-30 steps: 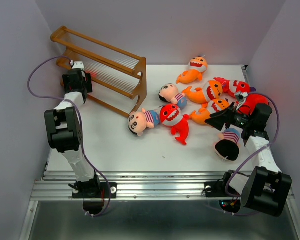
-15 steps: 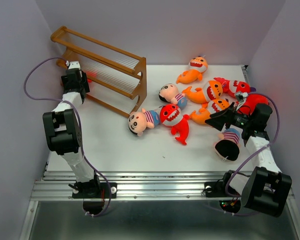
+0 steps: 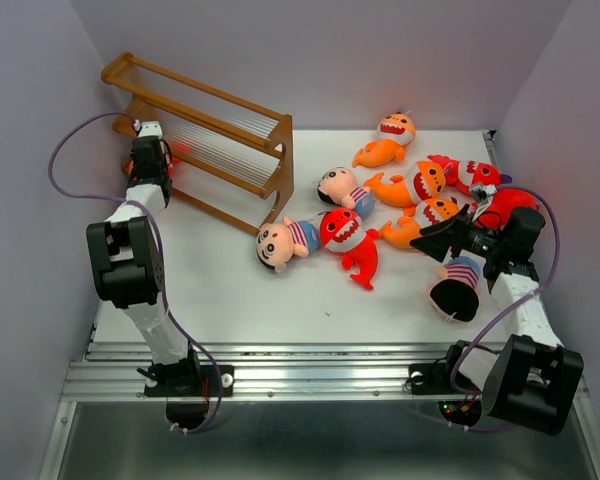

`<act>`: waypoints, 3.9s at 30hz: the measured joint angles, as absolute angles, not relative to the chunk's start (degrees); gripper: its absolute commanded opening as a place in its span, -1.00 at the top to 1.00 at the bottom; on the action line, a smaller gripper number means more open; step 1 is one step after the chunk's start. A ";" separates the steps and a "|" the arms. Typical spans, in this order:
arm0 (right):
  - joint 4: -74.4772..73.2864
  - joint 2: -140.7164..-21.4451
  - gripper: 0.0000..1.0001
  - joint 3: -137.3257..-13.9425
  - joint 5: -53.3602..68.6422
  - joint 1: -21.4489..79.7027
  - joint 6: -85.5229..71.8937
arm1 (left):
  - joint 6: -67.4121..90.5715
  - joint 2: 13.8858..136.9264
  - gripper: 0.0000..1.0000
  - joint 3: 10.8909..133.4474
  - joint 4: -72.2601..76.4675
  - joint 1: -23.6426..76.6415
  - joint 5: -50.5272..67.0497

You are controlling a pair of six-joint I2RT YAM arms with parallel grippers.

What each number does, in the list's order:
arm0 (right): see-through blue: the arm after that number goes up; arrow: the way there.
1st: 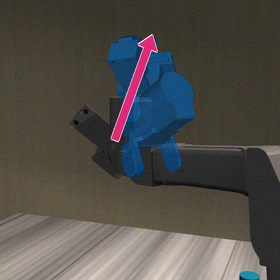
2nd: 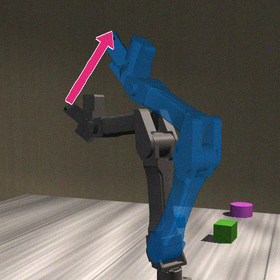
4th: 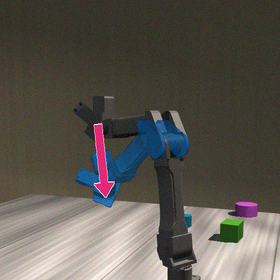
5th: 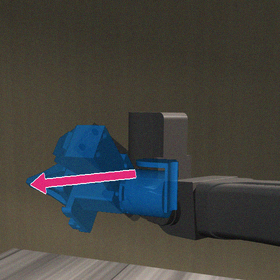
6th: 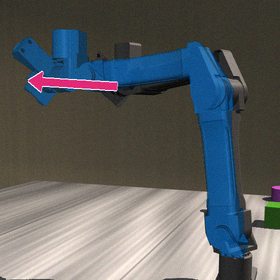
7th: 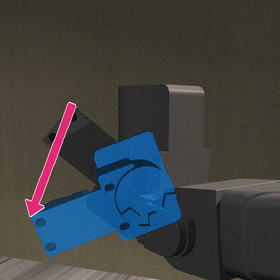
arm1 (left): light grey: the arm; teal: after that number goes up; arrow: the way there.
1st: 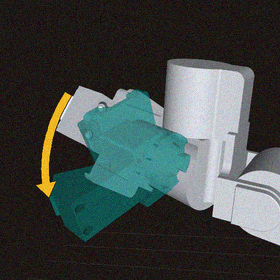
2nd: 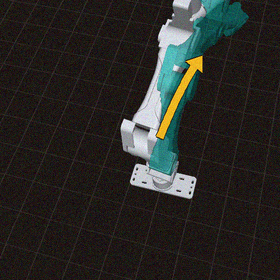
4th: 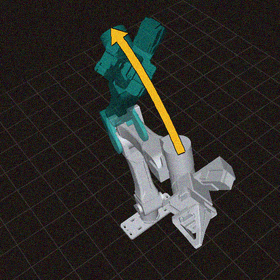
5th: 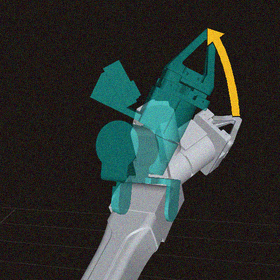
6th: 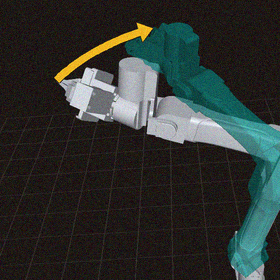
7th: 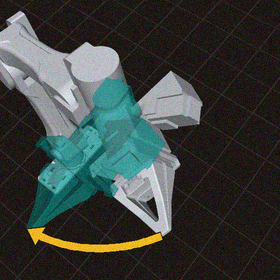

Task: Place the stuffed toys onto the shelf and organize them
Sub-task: Adjust the position of the stuffed toy

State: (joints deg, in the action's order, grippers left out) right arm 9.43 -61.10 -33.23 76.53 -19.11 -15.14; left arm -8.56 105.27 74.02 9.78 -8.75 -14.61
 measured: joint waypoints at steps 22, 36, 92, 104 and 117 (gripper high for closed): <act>9.43 -61.63 -1.00 -33.23 76.99 -19.11 -15.16 | -17.02 112.38 0.46 82.56 10.46 -8.75 -18.52; 9.43 -61.91 -1.00 -33.23 76.97 -19.11 -14.94 | -18.22 114.37 0.14 85.32 11.29 -8.75 -18.33; 9.43 -63.16 -1.00 -33.28 77.08 -19.11 -14.74 | -7.44 118.80 -0.07 87.79 5.67 -10.94 -16.95; 9.43 -63.16 -1.00 -33.28 77.08 -19.11 -14.72 | -7.99 120.62 -0.08 90.06 7.07 -10.94 -19.79; 9.43 -63.53 -1.00 -33.28 77.08 -19.11 -14.52 | -9.98 121.01 -0.44 90.08 8.38 -10.94 -20.29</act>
